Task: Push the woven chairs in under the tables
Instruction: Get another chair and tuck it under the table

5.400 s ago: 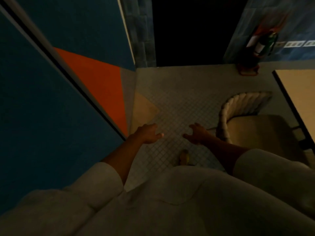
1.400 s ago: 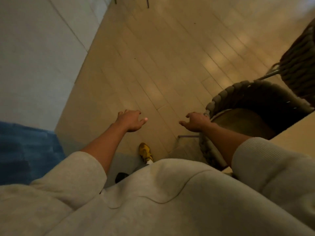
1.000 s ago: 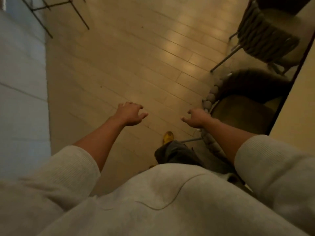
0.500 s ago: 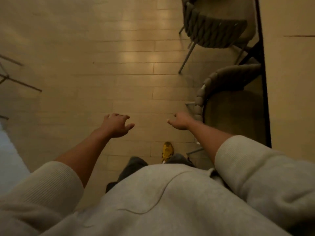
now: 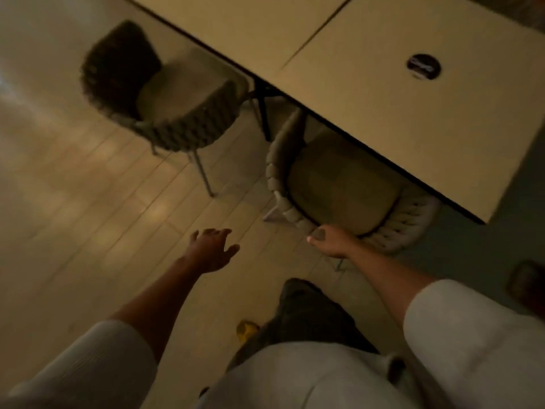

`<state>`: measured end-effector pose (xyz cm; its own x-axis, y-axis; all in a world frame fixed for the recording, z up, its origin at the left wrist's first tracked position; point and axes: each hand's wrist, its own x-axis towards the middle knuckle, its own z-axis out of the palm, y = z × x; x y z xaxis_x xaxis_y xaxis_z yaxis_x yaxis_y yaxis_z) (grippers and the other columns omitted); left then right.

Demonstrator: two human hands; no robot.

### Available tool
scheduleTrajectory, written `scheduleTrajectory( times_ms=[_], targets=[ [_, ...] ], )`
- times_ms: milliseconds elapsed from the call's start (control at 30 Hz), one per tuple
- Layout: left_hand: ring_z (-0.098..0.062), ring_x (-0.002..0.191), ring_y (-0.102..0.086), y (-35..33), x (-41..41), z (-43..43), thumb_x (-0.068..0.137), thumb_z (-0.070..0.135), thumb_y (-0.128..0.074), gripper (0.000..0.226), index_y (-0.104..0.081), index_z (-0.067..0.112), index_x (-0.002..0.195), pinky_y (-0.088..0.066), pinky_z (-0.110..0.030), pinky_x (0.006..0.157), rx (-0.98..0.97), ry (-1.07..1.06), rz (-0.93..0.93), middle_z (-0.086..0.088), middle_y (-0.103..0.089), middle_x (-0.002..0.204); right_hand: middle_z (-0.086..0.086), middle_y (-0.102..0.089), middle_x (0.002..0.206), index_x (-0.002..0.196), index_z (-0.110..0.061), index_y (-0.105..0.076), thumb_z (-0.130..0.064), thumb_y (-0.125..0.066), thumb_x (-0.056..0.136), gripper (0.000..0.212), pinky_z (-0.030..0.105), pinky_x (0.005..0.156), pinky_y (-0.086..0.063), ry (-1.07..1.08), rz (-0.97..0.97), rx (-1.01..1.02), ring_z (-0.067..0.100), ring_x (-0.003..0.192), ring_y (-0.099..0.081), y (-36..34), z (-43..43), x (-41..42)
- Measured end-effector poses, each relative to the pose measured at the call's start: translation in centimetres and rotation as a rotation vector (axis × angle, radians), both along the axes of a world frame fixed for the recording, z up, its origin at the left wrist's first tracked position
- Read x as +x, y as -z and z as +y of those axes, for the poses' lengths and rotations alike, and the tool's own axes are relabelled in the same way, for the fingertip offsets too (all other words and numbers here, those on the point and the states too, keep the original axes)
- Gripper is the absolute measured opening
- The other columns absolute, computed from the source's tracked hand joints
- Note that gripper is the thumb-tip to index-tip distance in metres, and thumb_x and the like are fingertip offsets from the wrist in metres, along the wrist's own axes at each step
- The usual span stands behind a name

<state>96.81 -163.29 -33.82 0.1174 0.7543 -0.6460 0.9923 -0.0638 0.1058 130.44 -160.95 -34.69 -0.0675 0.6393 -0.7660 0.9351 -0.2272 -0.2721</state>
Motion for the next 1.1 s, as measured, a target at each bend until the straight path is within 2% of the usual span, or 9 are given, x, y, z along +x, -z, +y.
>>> scheduleTrajectory(
  times_ms=[133,233,333,567,700,833,933,1000,1100],
  targets=[
    [-0.028,0.146,-0.037,-0.1,2.9,6.8,0.101,0.066,-0.036,0.070,-0.032,0.025,0.157,-0.023,-0.056,0.120,0.016,0.235,-0.042,-0.005,-0.050,0.153,0.011,-0.053,0.150,0.147,-0.018,-0.052,-0.076,-0.053,0.087,0.083,0.045,0.108,-0.047,0.287,-0.046,0.024,0.034,0.134,-0.053,1.3,-2.6,3.7],
    [-0.028,0.145,-0.039,0.1,5.7,10.6,0.101,0.065,-0.037,0.069,-0.031,0.026,0.158,-0.028,-0.054,0.119,0.059,0.404,-0.082,-0.004,-0.050,0.152,0.007,-0.051,0.152,0.147,-0.028,-0.048,-0.095,-0.034,0.072,0.102,0.048,0.108,-0.047,0.441,-0.100,0.072,0.032,0.135,-0.051,4.4,-3.5,6.5],
    [-0.029,0.144,-0.039,1.1,8.0,14.5,0.100,0.066,-0.036,0.070,-0.030,0.027,0.157,-0.030,-0.052,0.116,0.083,0.493,-0.109,-0.001,-0.046,0.156,0.008,-0.045,0.155,0.148,-0.026,-0.047,-0.093,-0.027,0.070,0.105,0.050,0.113,-0.040,0.503,-0.137,0.134,0.034,0.142,-0.041,4.7,-2.9,7.8],
    [-0.029,0.146,-0.035,2.4,12.4,20.6,0.101,0.059,-0.041,0.061,-0.039,0.028,0.153,-0.027,-0.053,0.120,0.057,0.704,-0.147,-0.001,-0.045,0.155,0.008,-0.035,0.162,0.154,-0.027,-0.042,-0.070,-0.051,0.094,0.075,0.051,0.120,-0.031,0.644,-0.147,0.173,0.034,0.152,-0.026,1.8,-0.8,7.2],
    [-0.027,0.147,-0.035,3.2,13.4,23.5,0.100,0.060,-0.040,0.058,-0.043,0.028,0.148,-0.028,-0.055,0.119,-0.004,0.747,-0.151,0.000,-0.044,0.154,0.006,-0.046,0.148,0.136,-0.029,-0.058,-0.084,-0.039,0.087,0.076,0.054,0.110,-0.041,0.808,-0.167,0.192,0.037,0.143,-0.039,4.5,-1.0,7.9],
    [-0.032,0.154,-0.018,6.0,13.6,26.5,0.090,0.051,-0.061,0.090,-0.011,0.026,0.161,-0.025,-0.060,0.121,0.106,0.270,-0.445,-0.006,-0.016,0.168,0.017,-0.036,0.158,0.151,-0.010,-0.039,-0.060,-0.065,0.085,0.087,0.056,0.108,-0.045,1.248,-0.176,0.278,0.041,0.141,-0.041,6.2,-0.8,7.9],
    [-0.039,0.152,-0.020,8.9,12.8,29.0,0.085,0.048,-0.069,0.103,-0.003,0.027,0.161,-0.032,-0.063,0.117,0.133,-0.136,-0.521,-0.010,-0.013,0.167,0.020,-0.046,0.150,0.155,-0.008,-0.032,-0.070,-0.060,0.066,0.112,0.050,0.102,-0.051,1.503,-0.155,0.365,0.041,0.130,-0.053,7.9,-0.7,8.2],
    [-0.041,0.148,-0.028,10.5,12.8,30.3,0.087,0.045,-0.075,0.106,-0.001,0.026,0.161,-0.039,-0.063,0.113,-0.007,-0.402,-0.588,-0.013,-0.016,0.166,0.021,-0.044,0.150,0.156,-0.007,-0.029,-0.061,-0.069,0.072,0.108,0.047,0.103,-0.051,1.592,-0.152,0.405,0.039,0.130,-0.053,8.5,-0.3,8.4],
    [-0.037,0.132,-0.051,13.3,13.4,31.5,0.093,0.037,-0.073,0.084,-0.023,0.017,0.157,-0.052,-0.050,0.100,-0.219,-0.652,-0.606,-0.015,-0.042,0.152,0.023,-0.037,0.155,0.160,-0.004,-0.020,-0.033,-0.072,0.093,0.089,0.044,0.108,-0.043,1.640,-0.221,0.403,0.040,0.138,-0.044,9.8,0.2,9.3]
  ],
)
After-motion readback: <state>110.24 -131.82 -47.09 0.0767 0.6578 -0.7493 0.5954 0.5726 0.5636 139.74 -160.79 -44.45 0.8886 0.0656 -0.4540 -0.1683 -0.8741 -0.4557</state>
